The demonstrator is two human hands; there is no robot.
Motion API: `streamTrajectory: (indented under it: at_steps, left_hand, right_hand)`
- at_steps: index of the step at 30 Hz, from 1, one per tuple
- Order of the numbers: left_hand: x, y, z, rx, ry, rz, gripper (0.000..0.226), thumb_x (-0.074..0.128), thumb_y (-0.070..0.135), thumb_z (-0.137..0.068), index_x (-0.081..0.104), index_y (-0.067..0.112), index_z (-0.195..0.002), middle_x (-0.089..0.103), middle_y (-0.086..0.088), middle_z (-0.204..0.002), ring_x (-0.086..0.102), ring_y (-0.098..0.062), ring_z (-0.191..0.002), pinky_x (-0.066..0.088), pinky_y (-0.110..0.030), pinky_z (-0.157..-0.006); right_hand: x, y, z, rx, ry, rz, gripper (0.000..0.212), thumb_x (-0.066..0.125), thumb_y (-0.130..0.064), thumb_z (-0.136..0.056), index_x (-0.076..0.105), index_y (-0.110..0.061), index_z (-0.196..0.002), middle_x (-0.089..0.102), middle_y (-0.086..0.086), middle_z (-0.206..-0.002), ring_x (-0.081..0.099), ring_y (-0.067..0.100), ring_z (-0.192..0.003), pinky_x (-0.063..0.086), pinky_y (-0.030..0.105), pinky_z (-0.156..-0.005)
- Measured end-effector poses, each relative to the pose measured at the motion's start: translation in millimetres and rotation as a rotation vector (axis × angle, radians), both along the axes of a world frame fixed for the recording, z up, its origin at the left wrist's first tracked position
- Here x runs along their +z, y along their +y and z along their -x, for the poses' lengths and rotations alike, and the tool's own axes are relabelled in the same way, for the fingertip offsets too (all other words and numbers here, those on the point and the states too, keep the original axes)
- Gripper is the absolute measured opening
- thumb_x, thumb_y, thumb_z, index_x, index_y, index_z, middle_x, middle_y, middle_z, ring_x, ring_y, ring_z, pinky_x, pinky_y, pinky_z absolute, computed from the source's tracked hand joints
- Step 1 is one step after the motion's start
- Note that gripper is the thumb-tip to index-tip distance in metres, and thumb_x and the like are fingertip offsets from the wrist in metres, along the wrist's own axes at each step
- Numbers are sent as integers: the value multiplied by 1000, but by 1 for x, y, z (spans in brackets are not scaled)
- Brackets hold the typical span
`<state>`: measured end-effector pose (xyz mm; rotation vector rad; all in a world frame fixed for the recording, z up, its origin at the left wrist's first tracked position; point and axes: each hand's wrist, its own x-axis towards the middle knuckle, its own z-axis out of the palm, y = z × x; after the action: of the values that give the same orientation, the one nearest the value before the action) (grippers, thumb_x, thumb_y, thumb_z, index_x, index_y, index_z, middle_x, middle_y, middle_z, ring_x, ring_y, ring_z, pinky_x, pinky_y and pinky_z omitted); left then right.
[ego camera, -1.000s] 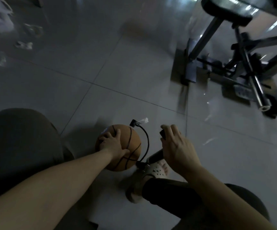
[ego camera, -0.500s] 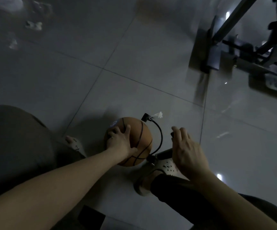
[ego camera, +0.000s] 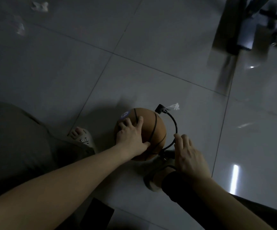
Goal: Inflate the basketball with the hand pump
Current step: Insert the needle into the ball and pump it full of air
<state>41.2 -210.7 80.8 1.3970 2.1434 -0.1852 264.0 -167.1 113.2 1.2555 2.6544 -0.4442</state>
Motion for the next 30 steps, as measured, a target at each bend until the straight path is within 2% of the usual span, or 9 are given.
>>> streamTrajectory:
  at_steps: [5, 9, 14, 18, 22, 24, 25, 28, 30]
  left_hand:
    - [-2, -2, 5, 1, -1, 29, 111, 61, 74, -77, -3, 30, -156, 16, -29, -152, 33, -53, -132, 46, -51, -99]
    - [-1, -4, 13, 22, -17, 73, 112, 65, 75, -75, 1, 31, -156, 17, -30, -152, 37, -53, -131, 46, -53, -100]
    - [13, 4, 21, 56, -26, -1, 104, 70, 68, -77, 13, 25, -153, 17, -24, -157, 21, -50, -142, 34, -59, -110]
    - [11, 3, 24, 210, -141, 26, 117, 75, 65, -76, 1, 30, -159, 7, -23, -163, 16, -51, -146, 30, -58, -115]
    - [10, 4, 20, 209, -135, 50, 116, 75, 64, -76, 4, 28, -160, 8, -24, -163, 21, -51, -144, 35, -58, -111]
    - [8, 4, 21, 229, -144, 57, 115, 78, 61, -75, 7, 28, -159, 11, -23, -163, 23, -51, -143, 37, -58, -110]
    - [7, 5, 21, 243, -153, 57, 115, 79, 59, -74, 8, 27, -159, 13, -23, -162, 24, -51, -143, 38, -58, -110]
    - [4, 4, 24, 283, -206, 47, 116, 82, 54, -74, 8, 27, -159, 14, -21, -162, 26, -50, -142, 37, -56, -110]
    - [3, 1, 27, 289, -234, 33, 114, 82, 53, -76, 7, 28, -159, 11, -19, -163, 25, -49, -143, 36, -55, -112]
  right_hand:
    - [0, -1, 4, -1, -15, 2, 51, 41, -23, -98, 26, -13, -145, 43, 7, -123, 51, 21, -94, 38, 25, -59]
    - [14, 4, 7, -46, 43, -50, 41, 28, -29, -102, 35, -14, -140, 47, 4, -116, 50, 17, -86, 43, 28, -58]
    - [27, -2, 10, -92, 65, -40, 37, 37, -29, -103, 34, -18, -139, 48, 4, -117, 52, 19, -93, 52, 36, -68]
    - [41, -8, 17, -84, -31, -165, 43, 49, -31, -98, 40, -16, -137, 49, 7, -118, 52, 23, -99, 50, 36, -77]
    - [55, -14, 37, 56, 68, -351, 24, 59, -26, -91, 60, -12, -110, 56, 9, -106, 54, 25, -90, 50, 37, -74]
    - [55, -19, 60, 64, 143, -214, 9, 56, -22, -94, 60, -14, -93, 55, 4, -91, 55, 23, -79, 49, 35, -64]
    - [51, -22, 71, 4, 117, -82, 11, 53, -22, -96, 56, -16, -88, 52, 1, -86, 55, 22, -75, 49, 36, -62]
    - [17, -19, 95, -250, -48, 276, 11, 51, -25, -97, 55, -16, -93, 51, -2, -83, 54, 19, -73, 44, 31, -58]
    - [-7, -16, 103, -334, -81, 381, 15, 56, -30, -94, 59, -16, -96, 56, -2, -82, 58, 16, -71, 49, 30, -55]
